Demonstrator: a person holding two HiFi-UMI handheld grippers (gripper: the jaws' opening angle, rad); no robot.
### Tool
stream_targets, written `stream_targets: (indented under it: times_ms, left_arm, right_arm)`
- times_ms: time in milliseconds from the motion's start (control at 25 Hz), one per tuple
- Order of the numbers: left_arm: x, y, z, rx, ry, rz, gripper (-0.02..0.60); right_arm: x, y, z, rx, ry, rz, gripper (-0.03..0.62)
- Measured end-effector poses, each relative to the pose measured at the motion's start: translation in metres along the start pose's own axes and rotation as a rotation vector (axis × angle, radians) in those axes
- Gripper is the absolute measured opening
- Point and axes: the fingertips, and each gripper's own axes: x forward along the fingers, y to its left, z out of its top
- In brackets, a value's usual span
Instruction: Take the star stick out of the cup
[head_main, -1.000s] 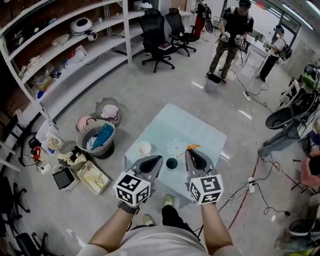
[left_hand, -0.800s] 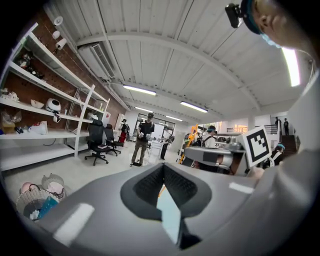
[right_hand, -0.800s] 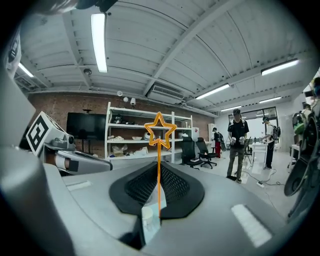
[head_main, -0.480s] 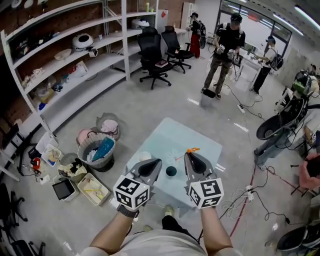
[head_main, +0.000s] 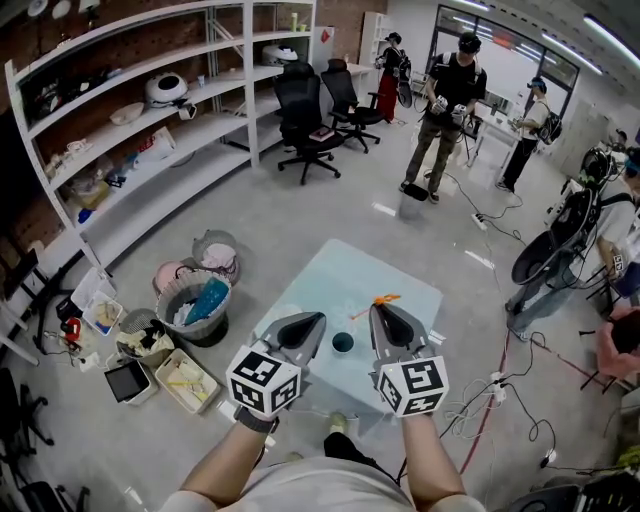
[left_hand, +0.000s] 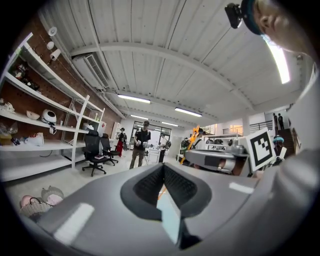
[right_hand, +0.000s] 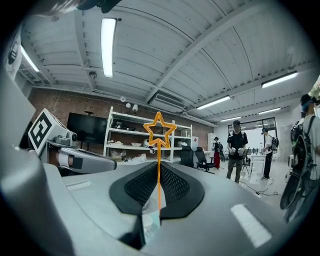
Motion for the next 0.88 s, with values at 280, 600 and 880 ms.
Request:
stream_targets:
  times_ms: [280,600,880]
  left_arm:
    - [-0.001,-0.001,-0.002,0.005,0.005,-0.004,0.006]
    - [0.001,0.002,-0.006,0.008,0.011,-0.007,0.006]
    - [0.010,0.005,0.001,0.008,0.010,-0.011,0.006]
  right_arm:
    - [-0.002,0.002,0.002,0.001,-0.011,-0.003,0.026]
    - [0.001,0.003,-0.001,0.002,-0.011,-0.002,0.026]
    - [0.008,-0.003,0.005,0.000,-0.009,-0.005,0.026]
